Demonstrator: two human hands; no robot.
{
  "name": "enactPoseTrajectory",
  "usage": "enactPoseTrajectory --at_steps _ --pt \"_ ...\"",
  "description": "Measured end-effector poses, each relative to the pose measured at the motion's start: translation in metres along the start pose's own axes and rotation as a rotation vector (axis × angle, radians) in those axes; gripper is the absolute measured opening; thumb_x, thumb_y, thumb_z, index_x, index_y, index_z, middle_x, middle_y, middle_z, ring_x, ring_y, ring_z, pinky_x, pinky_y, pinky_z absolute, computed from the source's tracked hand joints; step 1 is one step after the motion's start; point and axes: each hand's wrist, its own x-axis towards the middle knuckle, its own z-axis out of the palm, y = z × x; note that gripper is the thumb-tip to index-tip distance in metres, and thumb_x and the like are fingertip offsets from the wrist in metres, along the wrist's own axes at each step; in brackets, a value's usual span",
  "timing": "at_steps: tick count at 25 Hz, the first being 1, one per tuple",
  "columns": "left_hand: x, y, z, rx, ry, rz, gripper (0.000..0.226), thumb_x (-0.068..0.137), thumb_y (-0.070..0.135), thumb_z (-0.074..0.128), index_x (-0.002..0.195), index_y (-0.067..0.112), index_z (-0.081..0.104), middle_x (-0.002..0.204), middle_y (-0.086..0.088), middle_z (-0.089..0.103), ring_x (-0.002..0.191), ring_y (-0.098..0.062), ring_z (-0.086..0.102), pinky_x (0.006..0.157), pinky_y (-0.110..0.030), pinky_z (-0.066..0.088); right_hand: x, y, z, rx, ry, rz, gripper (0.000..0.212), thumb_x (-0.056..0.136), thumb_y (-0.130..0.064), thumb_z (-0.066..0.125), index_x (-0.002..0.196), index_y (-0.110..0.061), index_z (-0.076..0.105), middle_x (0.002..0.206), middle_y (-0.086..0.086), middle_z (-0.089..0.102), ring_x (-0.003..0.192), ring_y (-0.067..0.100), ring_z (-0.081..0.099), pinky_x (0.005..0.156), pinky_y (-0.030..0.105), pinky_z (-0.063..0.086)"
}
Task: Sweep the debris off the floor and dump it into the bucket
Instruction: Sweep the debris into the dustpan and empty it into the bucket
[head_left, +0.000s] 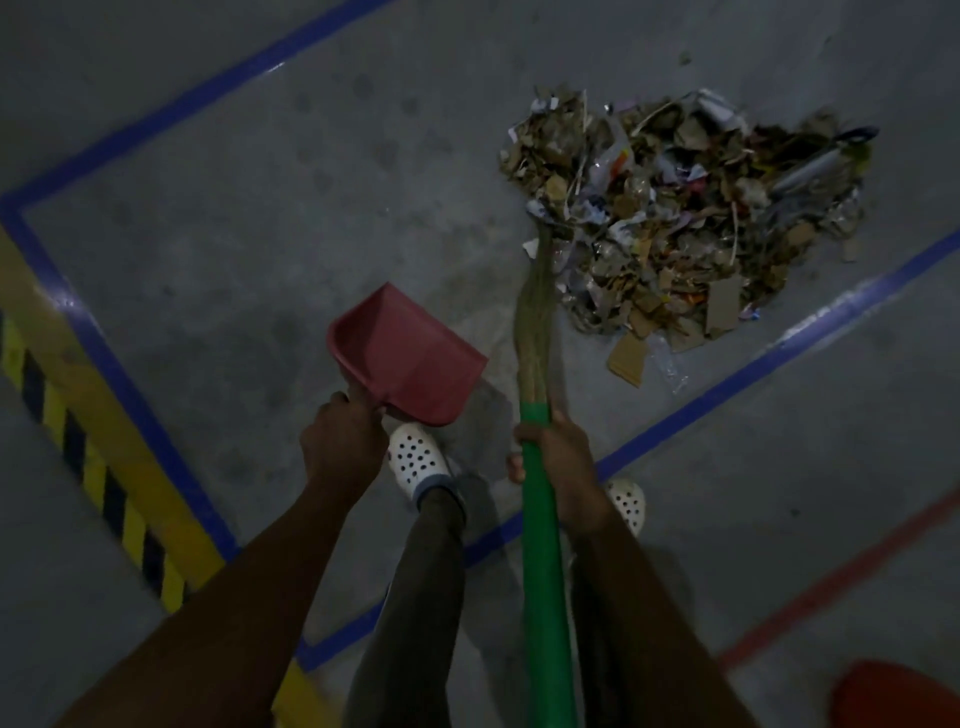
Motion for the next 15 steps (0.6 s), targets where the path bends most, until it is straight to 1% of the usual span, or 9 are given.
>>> enactPoseTrajectory --at_steps 2,3,4,6,7,9,10,13,15 --pt "0.01 -0.01 -0.014 0.046 -0.024 0.025 0.033 0.092 0.022 0.06 0.12 0.007 0.053 0.102 -0.017 0.062 0.093 -0.039 0.063 0.063 -0.039 0.038 -0.039 0.015 0.01 0.053 -0.07 -0.016 0.066 0.075 -0.009 0.069 0.127 -0.048 0.058 0.066 0.01 0.062 0.051 0.026 0.054 0.048 0.033 0.046" --pt "0.015 -0.014 -0.02 0.066 -0.032 0.044 0.032 0.092 0.023 0.059 0.119 0.006 0.053 0.102 -0.017 0.062 0.092 -0.038 0.063 0.063 -0.038 0.037 -0.05 0.017 0.02 0.06 -0.099 -0.027 0.069 0.074 -0.011 0.069 0.123 -0.058 0.057 0.068 0.011 0.062 0.05 0.026 0.054 0.047 0.032 0.047" --pt "0.021 -0.018 -0.024 0.084 -0.036 0.069 0.032 0.093 0.024 0.059 0.118 0.006 0.053 0.101 -0.017 0.062 0.092 -0.038 0.063 0.062 -0.038 0.037 -0.051 0.015 0.03 0.059 -0.103 -0.049 0.067 0.075 -0.011 0.068 0.117 -0.062 0.058 0.069 0.012 0.063 0.049 0.025 0.054 0.046 0.032 0.047" --pt "0.035 -0.023 -0.03 0.108 -0.038 0.117 0.032 0.093 0.026 0.059 0.119 0.007 0.053 0.101 -0.017 0.062 0.092 -0.039 0.063 0.064 -0.039 0.04 -0.033 0.006 0.047 0.021 -0.07 -0.086 0.062 0.078 -0.008 0.065 0.105 -0.064 0.062 0.069 0.011 0.065 0.047 0.024 0.055 0.045 0.031 0.047" --pt "0.042 -0.024 -0.03 0.123 -0.042 0.136 0.033 0.093 0.026 0.059 0.12 0.008 0.052 0.101 -0.017 0.062 0.092 -0.039 0.063 0.065 -0.041 0.044 -0.02 0.002 0.052 0.008 -0.037 -0.082 0.063 0.08 -0.004 0.064 0.102 -0.064 0.061 0.069 0.01 0.066 0.048 0.024 0.056 0.046 0.031 0.047" --pt "0.052 -0.024 -0.031 0.154 -0.052 0.16 0.034 0.093 0.025 0.061 0.121 0.009 0.052 0.103 -0.017 0.062 0.094 -0.039 0.063 0.068 -0.043 0.047 0.0 -0.001 0.05 0.003 0.009 -0.066 0.065 0.082 0.0 0.063 0.108 -0.059 0.055 0.068 0.01 0.067 0.05 0.025 0.057 0.049 0.032 0.048" --pt "0.055 -0.023 -0.03 0.161 -0.055 0.18 0.034 0.092 0.025 0.061 0.121 0.009 0.052 0.103 -0.017 0.062 0.094 -0.04 0.063 0.068 -0.043 0.047 0.004 0.003 0.046 0.009 0.026 -0.075 0.067 0.081 -0.002 0.064 0.11 -0.061 0.053 0.068 0.009 0.068 0.051 0.026 0.058 0.051 0.034 0.049" --pt "0.058 -0.014 -0.028 0.152 -0.045 0.235 0.032 0.092 0.027 0.063 0.117 0.009 0.054 0.101 -0.017 0.063 0.092 -0.04 0.064 0.066 -0.042 0.046 -0.01 0.026 0.021 0.027 0.058 -0.107 0.074 0.076 -0.011 0.068 0.101 -0.079 0.052 0.075 0.009 0.073 0.053 0.027 0.061 0.052 0.036 0.051" --pt "0.059 -0.008 -0.025 0.165 -0.041 0.292 0.031 0.091 0.028 0.063 0.115 0.01 0.055 0.099 -0.016 0.064 0.089 -0.039 0.064 0.062 -0.04 0.042 -0.027 0.042 -0.003 0.084 0.097 -0.122 0.08 0.079 -0.011 0.069 0.113 -0.08 0.048 0.077 0.009 0.073 0.051 0.028 0.059 0.05 0.035 0.05"
